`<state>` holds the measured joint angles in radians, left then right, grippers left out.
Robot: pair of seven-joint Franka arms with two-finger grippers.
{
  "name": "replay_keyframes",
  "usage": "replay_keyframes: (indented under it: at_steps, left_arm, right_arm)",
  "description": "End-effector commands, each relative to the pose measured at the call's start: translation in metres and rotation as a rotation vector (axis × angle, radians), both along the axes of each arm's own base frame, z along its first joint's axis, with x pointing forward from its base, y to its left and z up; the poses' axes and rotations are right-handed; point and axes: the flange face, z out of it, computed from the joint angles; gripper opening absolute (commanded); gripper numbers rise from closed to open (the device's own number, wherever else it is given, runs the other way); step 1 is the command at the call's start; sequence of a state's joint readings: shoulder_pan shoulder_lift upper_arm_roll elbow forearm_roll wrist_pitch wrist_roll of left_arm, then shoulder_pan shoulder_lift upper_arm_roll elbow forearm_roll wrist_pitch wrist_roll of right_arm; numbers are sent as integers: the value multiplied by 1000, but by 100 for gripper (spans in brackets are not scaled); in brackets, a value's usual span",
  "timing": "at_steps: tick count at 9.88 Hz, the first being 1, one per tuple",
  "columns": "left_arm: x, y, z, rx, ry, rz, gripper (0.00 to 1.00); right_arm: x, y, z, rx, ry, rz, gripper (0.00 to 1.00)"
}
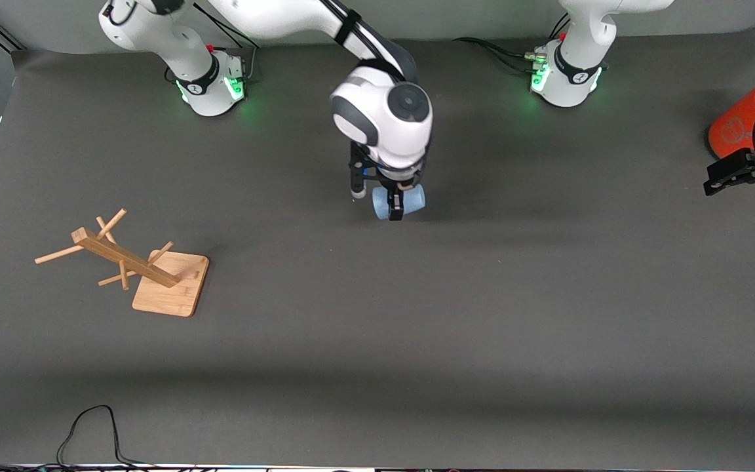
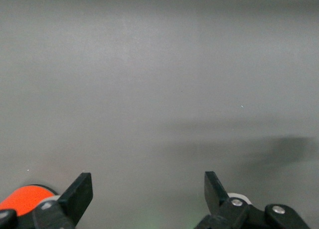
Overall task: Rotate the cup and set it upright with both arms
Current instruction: 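Carry the cup to mid-table and lower it with the right gripper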
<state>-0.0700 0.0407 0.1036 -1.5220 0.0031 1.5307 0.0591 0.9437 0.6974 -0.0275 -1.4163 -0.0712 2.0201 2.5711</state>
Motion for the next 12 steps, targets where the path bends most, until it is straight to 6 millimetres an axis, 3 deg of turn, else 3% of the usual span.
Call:
replay_keyframes:
  at_steps: [1,4,5,6,7,8,9,10,11,12]
  left_arm:
    - [-1,0,4,0,8,7,100]
    - [-3,2,0,-2,26,18,100]
    - [-2,6,0,-5,24,21,100]
    - [-1,6,0,-4,20,24,100]
    - [2,8,-5,-3,27,30,100]
    - [2,7,-4,3,26,61,100]
    - [3,1,3,0,4,82,100]
    - [3,5,10,-5,-5,91,100]
    - [0,7,5,-2,21,94,100]
    - [1,5,-1,-3,32,90,100]
  right_arm:
    - [3,12,-42,-50,-10,-106,55]
    - [-4,23,-82,-76,2,-112,55]
    - [-3,25,-84,-64,-6,-110,55]
    - [-4,25,-89,-64,-5,-109,62]
    - [-4,25,-90,-65,-6,-112,87]
    - [-4,25,-90,-63,-7,-112,90]
    - [-2,25,-90,-62,-8,-114,100]
    - [-1,24,-88,-60,-8,-111,100]
    - [3,23,-79,-49,-13,-108,100]
    - [9,23,-58,-29,-23,-113,100]
